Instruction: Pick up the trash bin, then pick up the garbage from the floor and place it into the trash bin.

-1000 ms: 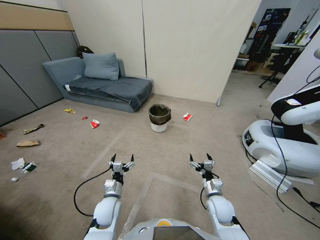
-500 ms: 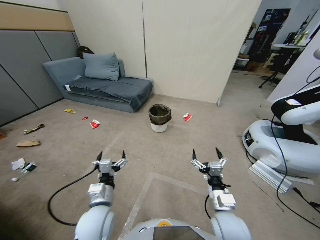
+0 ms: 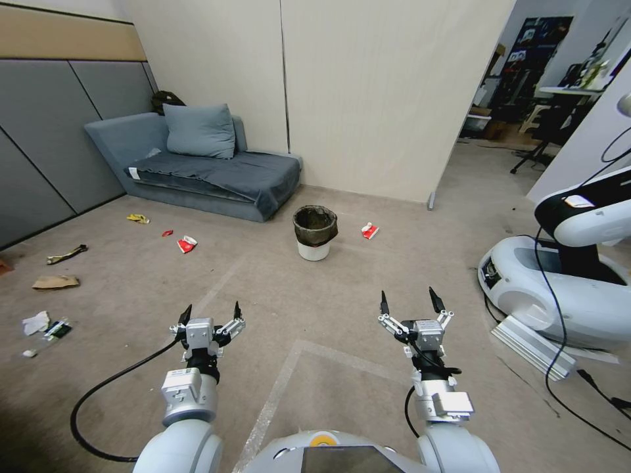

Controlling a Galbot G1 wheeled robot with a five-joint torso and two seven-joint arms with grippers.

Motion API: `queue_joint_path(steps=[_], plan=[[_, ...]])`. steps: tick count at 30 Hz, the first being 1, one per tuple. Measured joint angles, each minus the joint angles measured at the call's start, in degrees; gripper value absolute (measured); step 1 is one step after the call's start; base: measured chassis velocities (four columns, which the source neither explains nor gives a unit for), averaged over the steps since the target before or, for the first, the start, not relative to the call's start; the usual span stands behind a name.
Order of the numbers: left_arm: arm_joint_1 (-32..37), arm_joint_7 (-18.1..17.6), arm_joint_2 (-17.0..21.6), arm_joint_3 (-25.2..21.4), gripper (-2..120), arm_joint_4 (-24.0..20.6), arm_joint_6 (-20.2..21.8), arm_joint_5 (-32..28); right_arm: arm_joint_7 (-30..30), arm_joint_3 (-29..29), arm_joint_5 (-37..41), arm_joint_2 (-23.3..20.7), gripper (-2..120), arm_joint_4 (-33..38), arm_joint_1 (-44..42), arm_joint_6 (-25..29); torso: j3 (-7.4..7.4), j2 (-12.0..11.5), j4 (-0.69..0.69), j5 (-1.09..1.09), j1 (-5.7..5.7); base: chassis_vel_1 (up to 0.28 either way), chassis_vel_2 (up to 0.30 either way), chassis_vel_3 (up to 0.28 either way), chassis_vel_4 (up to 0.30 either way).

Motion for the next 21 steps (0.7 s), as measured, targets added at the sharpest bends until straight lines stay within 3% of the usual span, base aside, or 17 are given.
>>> queue_joint_path(steps=[9, 21], plan=[[-0.1, -0.6, 0.0, 0.1, 100, 0.1, -0.4, 0.4, -0.1, 0.1, 0.1, 0.0, 100, 0.0, 0.0, 0.3, 0.0, 0.0, 0.0, 0.0, 0.0, -0.002, 0.007, 0.005, -0.006], [-0.2, -0.8, -0.1, 0.2, 100, 0.2, -0.5, 0.7, -0.1, 0.2, 0.1, 0.1, 100, 0.0, 0.0, 0.5, 0.0, 0.0, 0.0, 0.0, 0.0, -0.135, 0.151, 0.154, -0.147]])
